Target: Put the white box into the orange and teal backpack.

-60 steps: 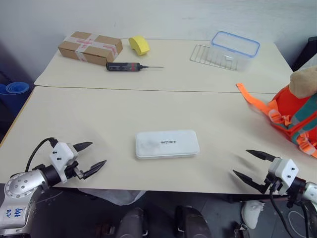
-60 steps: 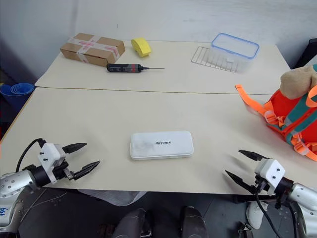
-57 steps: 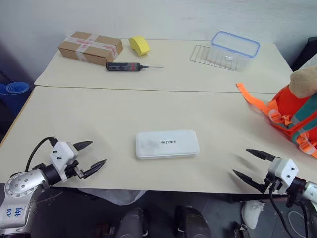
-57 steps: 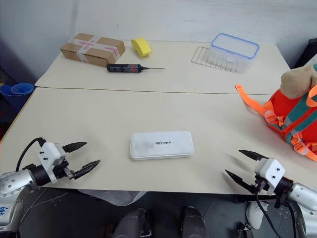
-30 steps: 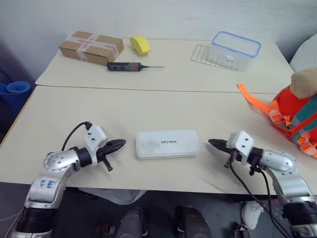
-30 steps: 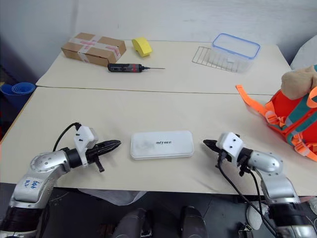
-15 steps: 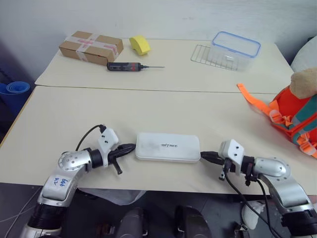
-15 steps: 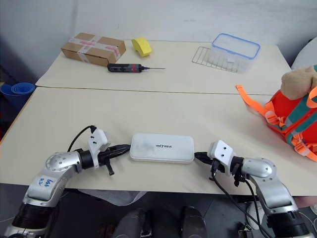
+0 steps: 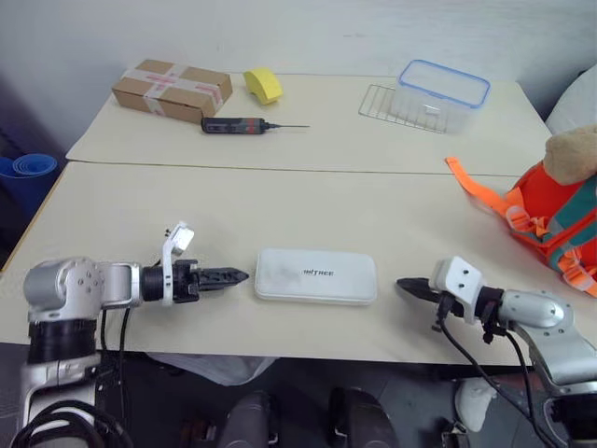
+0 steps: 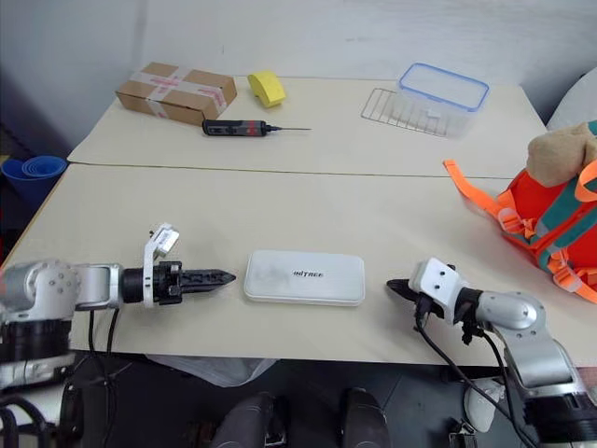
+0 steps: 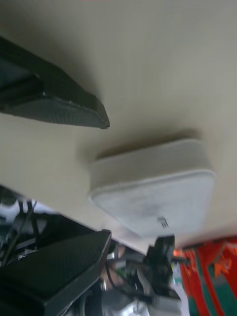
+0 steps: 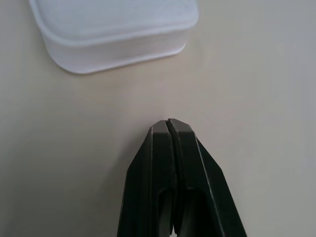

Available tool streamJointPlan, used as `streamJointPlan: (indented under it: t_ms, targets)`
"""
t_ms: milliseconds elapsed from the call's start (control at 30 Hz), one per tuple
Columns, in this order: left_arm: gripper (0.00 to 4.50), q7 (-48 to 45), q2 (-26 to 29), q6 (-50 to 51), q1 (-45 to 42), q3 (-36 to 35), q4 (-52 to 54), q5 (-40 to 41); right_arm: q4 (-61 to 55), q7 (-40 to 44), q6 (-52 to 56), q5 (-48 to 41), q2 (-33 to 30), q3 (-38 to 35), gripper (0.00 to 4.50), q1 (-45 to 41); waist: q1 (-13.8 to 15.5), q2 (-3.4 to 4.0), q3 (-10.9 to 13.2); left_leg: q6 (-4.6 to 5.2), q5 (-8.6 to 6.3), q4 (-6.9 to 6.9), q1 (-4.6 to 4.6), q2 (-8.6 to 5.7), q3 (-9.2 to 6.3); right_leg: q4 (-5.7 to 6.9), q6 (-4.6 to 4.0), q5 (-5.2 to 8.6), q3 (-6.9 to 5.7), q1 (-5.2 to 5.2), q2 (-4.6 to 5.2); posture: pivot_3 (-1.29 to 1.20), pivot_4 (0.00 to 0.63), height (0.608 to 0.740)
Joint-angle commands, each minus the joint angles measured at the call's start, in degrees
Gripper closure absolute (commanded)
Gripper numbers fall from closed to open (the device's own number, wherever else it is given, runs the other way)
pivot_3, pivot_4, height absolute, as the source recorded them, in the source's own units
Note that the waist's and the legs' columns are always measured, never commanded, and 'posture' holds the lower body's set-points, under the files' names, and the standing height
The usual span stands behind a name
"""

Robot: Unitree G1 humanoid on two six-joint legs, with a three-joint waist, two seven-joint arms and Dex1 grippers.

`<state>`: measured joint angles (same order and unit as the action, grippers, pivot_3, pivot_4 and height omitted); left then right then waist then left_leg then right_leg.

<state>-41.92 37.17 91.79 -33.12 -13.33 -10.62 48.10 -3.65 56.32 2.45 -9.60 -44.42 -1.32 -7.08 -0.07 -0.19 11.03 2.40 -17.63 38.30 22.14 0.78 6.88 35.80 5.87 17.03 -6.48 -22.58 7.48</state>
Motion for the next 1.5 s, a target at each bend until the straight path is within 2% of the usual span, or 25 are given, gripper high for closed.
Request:
streamJointPlan:
  t_ms: [33,133,233,467,700,933,1033,1133,1267,1300,1367,1500]
  targets:
    - [0.03,0.6,1.1,0.7,-3.6,5.3,-4.0,1.5,1.4,2.2,-2.1,0.9,-0.9,1.7,4.50,-2.3,0.0,-0.06,0.0,-0.01,0.00,0.00,-0.01,0.00,0.00,0.00,0.00,0.00,0.00,0.01,-0.01,0.00,0.150,0.740]
    - [0.03,-0.2,2.5,0.7,-5.3,12.0,-7.1,2.6,2.8,2.0,-2.1,1.3,0.2,2.7,4.50,-5.3,-0.1,-0.06,0.0,-0.03,0.02,0.00,0.00,0.00,0.01,0.00,0.00,0.00,0.04,0.00,0.01,0.00,0.150,0.740]
    - [0.03,0.6,1.1,0.7,-7.8,13.0,-12.7,2.5,3.9,1.9,-2.0,1.7,0.9,3.8,4.50,-7.3,-0.1,-0.05,0.0,-0.06,0.03,0.01,-0.04,0.00,0.03,0.01,-0.01,0.00,0.07,0.01,0.00,0.00,0.150,0.740]
    - [0.03,5.0,-6.2,0.7,-13.2,8.1,-20.3,-2.5,6.0,2.6,-3.1,2.2,1.2,5.3,4.50,-8.9,1.4,-0.07,0.0,0.05,0.06,0.20,0.00,-0.16,-0.01,0.07,0.00,0.00,0.03,0.07,0.02,0.00,0.150,0.740]
    - [0.03,4.1,-9.1,0.7,-14.6,11.0,-20.6,1.4,5.6,2.0,-3.2,2.5,2.9,6.0,4.50,-9.2,1.3,-0.08,0.0,0.03,0.04,0.31,0.02,-0.13,-0.03,0.13,0.02,-0.01,0.03,0.08,0.02,0.00,0.150,0.740]
    - [0.03,6.6,-13.3,0.7,-15.9,8.2,-22.2,2.9,4.1,1.1,-2.0,2.9,5.1,6.9,4.50,-10.0,1.2,-0.08,0.0,0.04,0.04,0.34,0.04,-0.13,-0.03,0.13,0.02,-0.01,0.03,0.06,0.01,0.00,0.150,0.740]
    - [0.54,7.7,-14.1,0.7,-15.7,7.2,-21.5,3.6,3.8,0.9,-1.9,3.0,5.0,6.9,4.50,-9.4,1.2,-0.08,0.0,0.03,0.04,0.34,0.05,-0.11,-0.03,0.13,0.02,-0.01,0.03,0.06,0.01,0.00,0.150,0.740]
    - [1.38,7.7,-13.4,0.7,-15.0,6.7,-19.8,5.0,3.5,0.6,-1.9,2.7,4.1,5.7,4.50,-7.8,1.2,-0.09,0.0,0.03,0.04,0.34,0.05,-0.11,-0.03,0.12,0.02,-0.01,0.03,0.06,0.01,0.00,0.150,0.740]
    - [2.69,5.9,-12.2,0.7,-11.4,3.5,-11.6,6.6,0.7,0.5,0.7,-1.8,2.9,0.2,4.50,-2.8,1.2,-0.10,0.0,0.00,0.02,0.31,0.07,-0.09,-0.04,0.09,0.02,-0.01,0.04,0.04,0.04,0.00,0.150,0.740]
    - [3.01,4.6,-11.4,-1.9,-9.5,4.4,-7.6,6.1,-0.5,-0.6,1.4,-3.7,3.4,-2.1,4.33,-1.3,1.1,-0.12,0.0,0.00,0.02,0.30,0.08,-0.08,-0.03,0.08,0.02,-0.01,0.03,0.03,0.03,0.00,0.150,0.740]
    - [3.30,2.2,-9.1,-3.1,-6.7,6.4,-2.1,5.8,-3.4,-2.5,3.3,-7.8,4.5,-7.1,3.96,2.2,1.1,-0.13,0.0,-0.01,0.02,0.30,0.09,-0.06,-0.03,0.07,0.02,-0.01,0.05,0.02,0.06,0.00,0.150,0.740]
    - [3.30,-6.4,-5.3,-17.0,0.2,10.0,9.8,2.9,-10.6,-7.9,7.3,-13.9,6.6,-20.2,2.76,14.6,1.3,-0.14,0.0,-0.14,-0.04,0.21,0.04,0.05,-0.04,0.00,-0.02,0.01,0.11,0.05,0.05,0.00,0.150,0.740]
